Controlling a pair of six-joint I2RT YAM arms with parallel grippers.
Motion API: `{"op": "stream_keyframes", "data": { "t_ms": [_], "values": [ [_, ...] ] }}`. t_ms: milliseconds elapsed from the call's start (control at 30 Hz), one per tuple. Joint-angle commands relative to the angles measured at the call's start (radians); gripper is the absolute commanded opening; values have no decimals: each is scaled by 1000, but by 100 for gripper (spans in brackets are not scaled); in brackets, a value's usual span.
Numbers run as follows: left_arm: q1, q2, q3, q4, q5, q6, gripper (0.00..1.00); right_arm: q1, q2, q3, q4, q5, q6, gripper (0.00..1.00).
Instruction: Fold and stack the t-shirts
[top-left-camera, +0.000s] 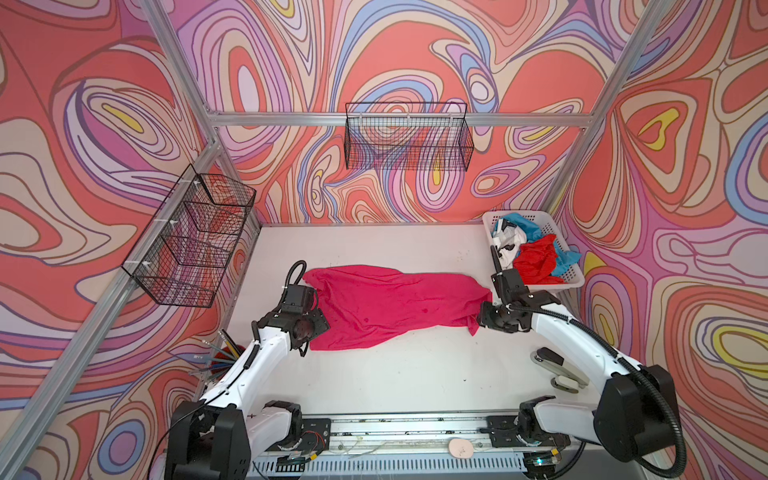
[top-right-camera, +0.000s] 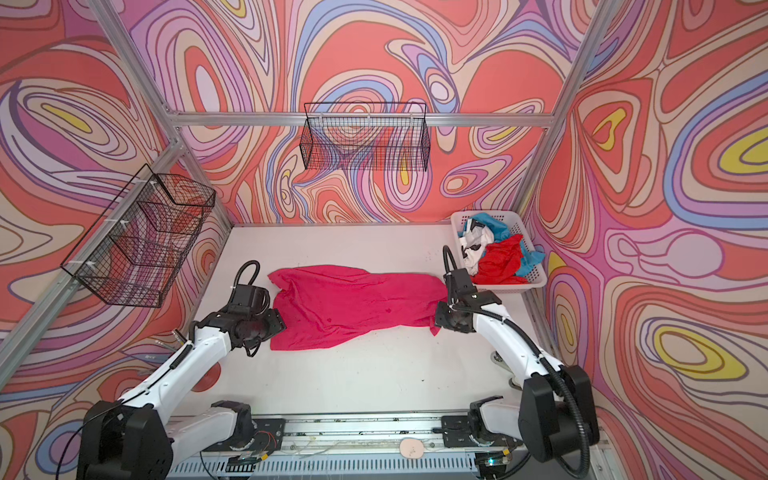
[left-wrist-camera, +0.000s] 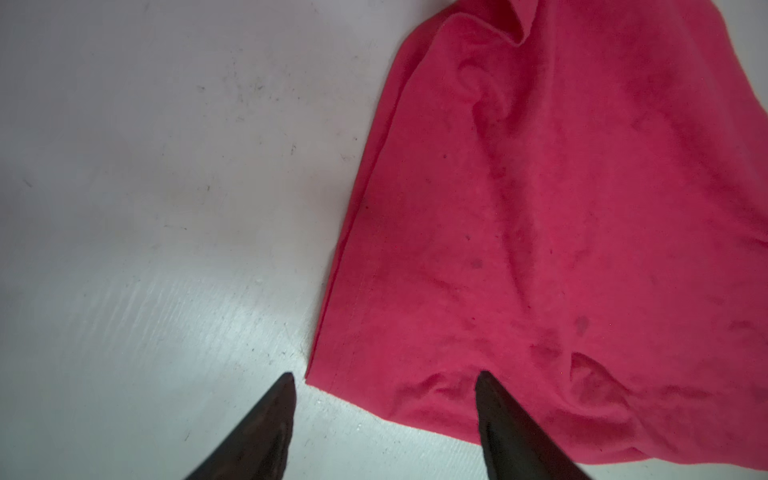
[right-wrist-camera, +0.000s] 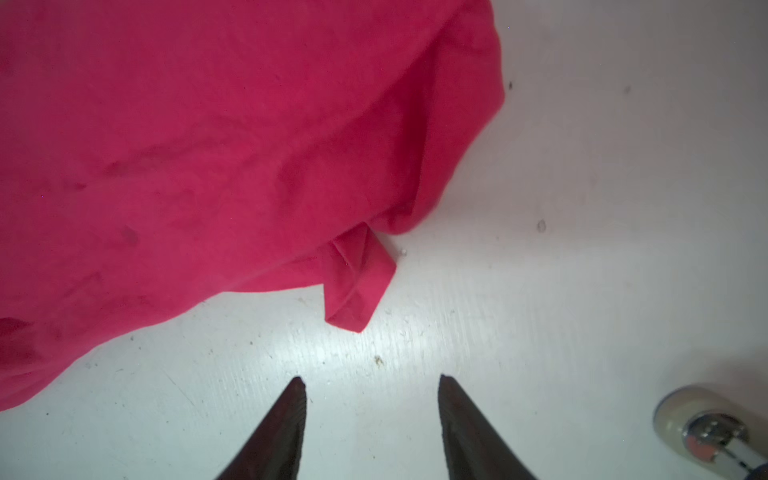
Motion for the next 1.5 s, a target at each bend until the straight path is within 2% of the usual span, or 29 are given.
{"op": "stream_keyframes", "data": {
  "t_ms": [0,200,500,533,600,700,733,967,1233,1467],
  "values": [
    [-4,13,8,1,13,-37,70,15,-26,-35,63,-39,92,54],
    [-4,31,-29,44,12,-48,68,123,114,-62,183,-2,100,53],
    [-4,23,-38,46,6,-46,68,126,274,-21,236,145,31,45],
    [-4,24,-39,47,7,-47,68,126,282,-24,240,149,28,42],
    [-4,27,-42,47,7,-51,67,127,285,-30,244,153,30,23],
    [-3,19,-48,34,7,-56,67,127,242,-35,230,153,41,2],
    [-4,16,-50,27,2,-58,66,127,226,-33,220,156,42,0],
    [-2,56,-58,8,-30,-73,61,127,110,31,114,162,44,0],
    [-2,102,-94,32,-4,-110,45,127,67,106,49,178,34,0],
    [-2,85,-158,83,-3,-128,45,126,62,113,56,166,38,0]
  ]
}}
